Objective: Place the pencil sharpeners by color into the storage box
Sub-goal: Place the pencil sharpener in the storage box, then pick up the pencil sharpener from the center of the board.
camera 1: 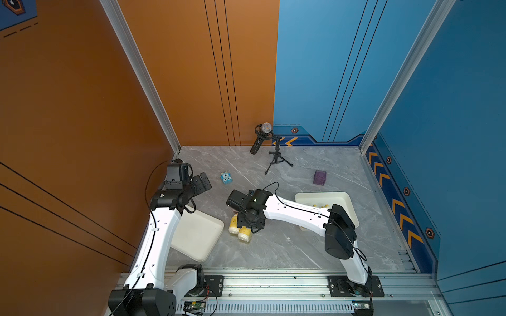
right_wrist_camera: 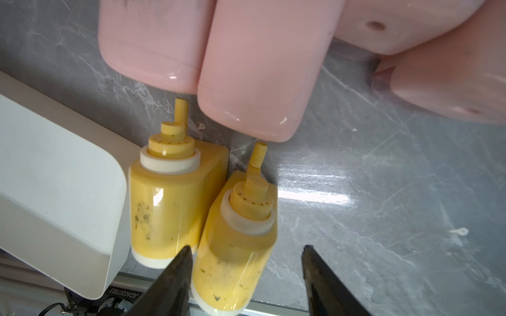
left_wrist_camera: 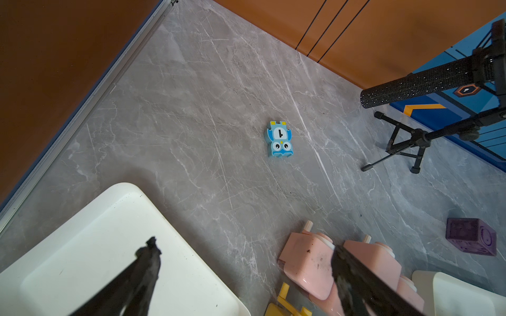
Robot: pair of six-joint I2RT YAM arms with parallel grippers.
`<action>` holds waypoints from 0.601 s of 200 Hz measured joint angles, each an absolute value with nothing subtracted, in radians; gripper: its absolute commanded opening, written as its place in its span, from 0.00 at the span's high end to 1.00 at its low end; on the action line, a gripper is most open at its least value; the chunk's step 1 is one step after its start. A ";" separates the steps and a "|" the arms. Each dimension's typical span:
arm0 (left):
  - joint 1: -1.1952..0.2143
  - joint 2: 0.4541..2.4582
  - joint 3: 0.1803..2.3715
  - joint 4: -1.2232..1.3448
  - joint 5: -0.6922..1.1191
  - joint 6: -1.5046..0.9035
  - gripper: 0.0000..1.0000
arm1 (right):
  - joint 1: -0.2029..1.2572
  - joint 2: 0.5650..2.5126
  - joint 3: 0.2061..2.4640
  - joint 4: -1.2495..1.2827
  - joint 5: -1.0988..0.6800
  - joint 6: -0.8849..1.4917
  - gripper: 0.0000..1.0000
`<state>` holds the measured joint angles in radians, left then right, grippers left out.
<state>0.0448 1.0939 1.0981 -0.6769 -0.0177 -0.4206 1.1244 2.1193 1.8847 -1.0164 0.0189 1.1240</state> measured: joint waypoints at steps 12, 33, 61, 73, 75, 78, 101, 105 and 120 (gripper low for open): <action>0.045 1.094 1.098 -0.677 -0.018 -0.421 0.02 | 1.126 2.130 1.885 -1.016 0.014 1.128 0.35; 0.045 1.094 1.098 -0.677 -0.018 -0.421 0.02 | 1.128 2.132 1.885 -1.016 0.004 1.132 0.35; 0.045 1.094 1.098 -0.676 -0.018 -0.421 0.02 | 1.128 2.132 1.886 -1.016 0.002 1.135 0.35; 0.045 1.094 1.098 -0.676 -0.018 -0.421 0.02 | 1.128 2.134 1.886 -1.016 0.000 1.135 0.35; 0.045 1.094 1.098 -0.676 -0.018 -0.421 0.02 | 1.128 2.135 1.886 -1.016 0.000 1.135 0.35; 0.045 1.094 1.098 -0.676 -0.018 -0.421 0.02 | 1.128 2.136 1.886 -1.016 -0.001 1.135 0.35; 0.045 1.094 1.098 -0.672 -0.017 -0.421 0.02 | 1.129 2.150 1.886 -1.016 -0.004 1.135 0.36; 0.045 1.094 1.098 -0.671 -0.017 -0.421 0.02 | 1.130 2.152 1.886 -1.016 -0.004 1.135 0.36; 0.045 1.094 1.098 -0.670 -0.017 -0.421 0.02 | 1.132 2.163 1.886 -1.016 -0.006 1.135 0.38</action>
<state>0.0448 1.0939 1.0981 -0.6701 -0.0174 -0.4210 1.1316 2.1628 1.8862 -1.0161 -0.0059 1.1355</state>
